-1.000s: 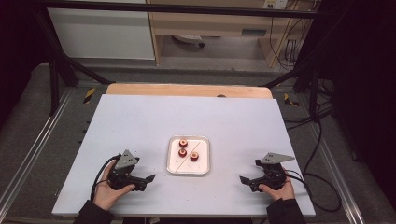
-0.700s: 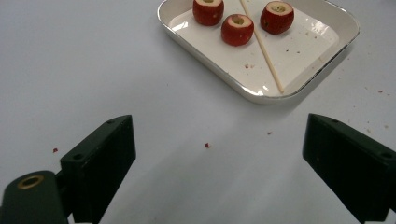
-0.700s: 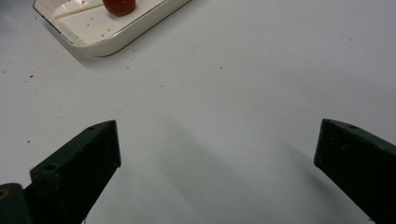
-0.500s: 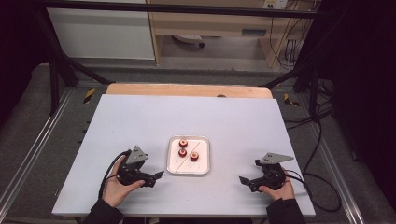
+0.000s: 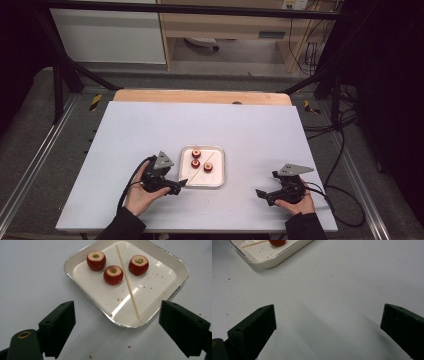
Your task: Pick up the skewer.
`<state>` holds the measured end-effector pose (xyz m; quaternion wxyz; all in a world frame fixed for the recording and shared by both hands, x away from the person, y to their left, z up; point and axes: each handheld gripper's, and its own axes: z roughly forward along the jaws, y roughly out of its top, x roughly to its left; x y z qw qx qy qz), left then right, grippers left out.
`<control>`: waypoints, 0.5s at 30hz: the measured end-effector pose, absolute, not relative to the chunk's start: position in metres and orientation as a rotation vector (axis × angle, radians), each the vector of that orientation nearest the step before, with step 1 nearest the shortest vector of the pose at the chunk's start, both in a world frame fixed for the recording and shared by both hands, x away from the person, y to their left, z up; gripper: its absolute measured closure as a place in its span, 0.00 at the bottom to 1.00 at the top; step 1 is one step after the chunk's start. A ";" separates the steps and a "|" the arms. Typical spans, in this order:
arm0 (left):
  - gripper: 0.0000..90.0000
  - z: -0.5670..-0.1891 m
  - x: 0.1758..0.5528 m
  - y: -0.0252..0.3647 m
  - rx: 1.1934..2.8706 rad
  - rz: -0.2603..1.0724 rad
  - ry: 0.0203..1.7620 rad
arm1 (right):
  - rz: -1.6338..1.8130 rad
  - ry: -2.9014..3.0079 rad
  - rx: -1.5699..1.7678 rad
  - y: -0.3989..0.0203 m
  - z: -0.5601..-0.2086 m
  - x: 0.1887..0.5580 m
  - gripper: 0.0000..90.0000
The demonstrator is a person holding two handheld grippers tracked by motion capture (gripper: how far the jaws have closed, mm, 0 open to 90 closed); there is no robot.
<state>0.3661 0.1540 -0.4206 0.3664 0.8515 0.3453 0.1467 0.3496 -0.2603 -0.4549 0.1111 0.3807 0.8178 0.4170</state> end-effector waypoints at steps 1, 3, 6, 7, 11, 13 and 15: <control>0.17 -0.420 0.367 0.151 2.191 0.380 0.889 | 1.225 2.402 1.121 -0.260 -0.455 0.349 0.01; 0.18 -0.420 0.369 0.146 2.198 0.378 0.886 | 1.224 2.403 1.122 -0.260 -0.455 0.350 0.01; 0.22 -0.419 0.372 0.136 2.208 0.377 0.881 | 1.222 2.409 1.124 -0.260 -0.455 0.349 0.01; 0.24 -0.419 0.373 0.133 2.209 0.375 0.882 | 1.222 2.409 1.126 -0.260 -0.455 0.350 0.01; 0.33 -0.422 0.378 0.123 2.210 0.357 0.902 | 1.222 2.405 1.125 -0.260 -0.455 0.349 0.01; 0.39 -0.424 0.379 0.119 2.224 0.359 0.905 | 1.223 2.405 1.125 -0.260 -0.455 0.350 0.01; 0.42 -0.427 0.381 0.116 2.231 0.349 0.917 | 1.218 2.408 1.127 -0.260 -0.455 0.350 0.01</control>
